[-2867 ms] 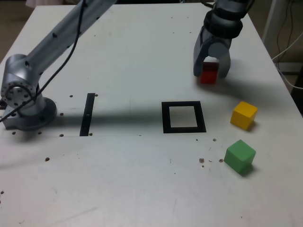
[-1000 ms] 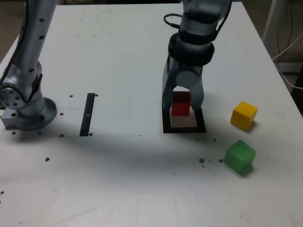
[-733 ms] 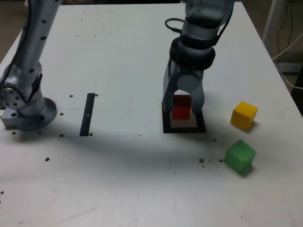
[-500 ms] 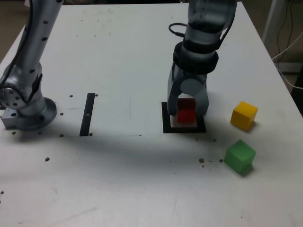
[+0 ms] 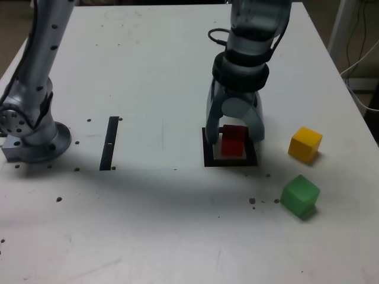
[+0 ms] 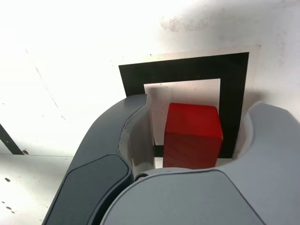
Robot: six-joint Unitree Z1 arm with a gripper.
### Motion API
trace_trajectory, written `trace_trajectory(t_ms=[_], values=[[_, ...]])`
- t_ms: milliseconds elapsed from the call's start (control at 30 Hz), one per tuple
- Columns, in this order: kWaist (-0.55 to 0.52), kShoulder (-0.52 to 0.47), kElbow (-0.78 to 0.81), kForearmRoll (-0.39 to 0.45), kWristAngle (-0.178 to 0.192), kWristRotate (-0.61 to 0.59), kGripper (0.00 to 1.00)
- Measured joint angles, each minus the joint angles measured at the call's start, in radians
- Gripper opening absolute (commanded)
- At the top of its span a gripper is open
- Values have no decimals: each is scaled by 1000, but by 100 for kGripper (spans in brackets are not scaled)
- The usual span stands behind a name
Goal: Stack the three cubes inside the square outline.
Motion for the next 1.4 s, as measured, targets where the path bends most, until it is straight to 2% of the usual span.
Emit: trace_trajectory(t_ms=[133, 300, 533, 933, 1400], values=[[0, -28, 0, 15, 20, 0, 100], [0, -60, -59, 75, 60, 2, 100], [0, -55, -176, 147, 76, 46, 99], [0, 106, -436, 236, 63, 176, 99], [-22, 266, -687, 318, 60, 269, 99]])
